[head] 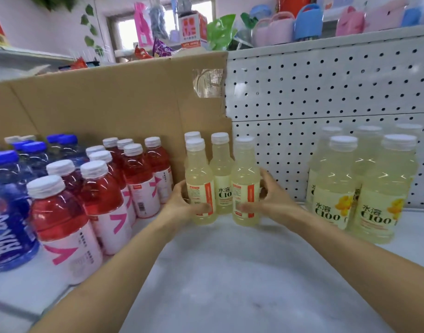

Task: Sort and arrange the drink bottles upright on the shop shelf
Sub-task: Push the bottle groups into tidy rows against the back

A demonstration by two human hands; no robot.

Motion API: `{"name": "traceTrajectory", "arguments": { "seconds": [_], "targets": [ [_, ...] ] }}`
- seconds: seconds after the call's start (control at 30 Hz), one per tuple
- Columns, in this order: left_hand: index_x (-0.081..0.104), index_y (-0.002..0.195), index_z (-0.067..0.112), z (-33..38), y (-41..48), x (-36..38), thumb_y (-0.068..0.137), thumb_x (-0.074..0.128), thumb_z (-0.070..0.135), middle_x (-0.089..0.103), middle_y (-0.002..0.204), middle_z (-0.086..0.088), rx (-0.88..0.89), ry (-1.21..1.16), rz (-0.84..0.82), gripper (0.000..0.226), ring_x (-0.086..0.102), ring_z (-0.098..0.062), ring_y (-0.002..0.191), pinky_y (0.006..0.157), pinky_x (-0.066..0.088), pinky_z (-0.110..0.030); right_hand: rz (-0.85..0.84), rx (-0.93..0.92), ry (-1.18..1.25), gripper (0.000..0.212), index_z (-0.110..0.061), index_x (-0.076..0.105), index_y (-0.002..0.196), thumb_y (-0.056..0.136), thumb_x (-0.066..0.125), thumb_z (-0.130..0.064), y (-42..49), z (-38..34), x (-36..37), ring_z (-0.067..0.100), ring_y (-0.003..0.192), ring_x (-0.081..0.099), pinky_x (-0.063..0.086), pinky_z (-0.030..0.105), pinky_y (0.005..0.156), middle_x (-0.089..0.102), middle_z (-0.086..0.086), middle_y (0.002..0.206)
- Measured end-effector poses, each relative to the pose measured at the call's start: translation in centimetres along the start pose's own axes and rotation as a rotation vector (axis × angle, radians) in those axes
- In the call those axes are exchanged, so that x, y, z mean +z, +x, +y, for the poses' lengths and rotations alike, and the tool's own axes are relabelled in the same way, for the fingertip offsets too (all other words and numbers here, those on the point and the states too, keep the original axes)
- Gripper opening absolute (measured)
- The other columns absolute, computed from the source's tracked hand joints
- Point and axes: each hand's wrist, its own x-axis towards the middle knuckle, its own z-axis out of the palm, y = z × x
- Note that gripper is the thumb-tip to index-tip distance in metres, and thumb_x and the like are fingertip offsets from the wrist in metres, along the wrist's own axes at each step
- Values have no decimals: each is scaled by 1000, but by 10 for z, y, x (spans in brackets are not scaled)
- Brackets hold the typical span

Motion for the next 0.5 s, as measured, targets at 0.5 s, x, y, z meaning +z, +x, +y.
{"name": "traceTrajectory", "arguments": {
  "seconds": [0.5],
  "targets": [
    [50, 131, 26, 9, -47, 26, 64, 91, 9, 70, 114, 5, 67, 63, -180, 80, 68, -10, 102, 68, 54, -15, -36, -41, -18, 88, -32, 48, 125, 50, 93, -41, -60, -1, 0, 1, 98, 65, 56, 27, 81, 67, -12, 109]
  ]
}}
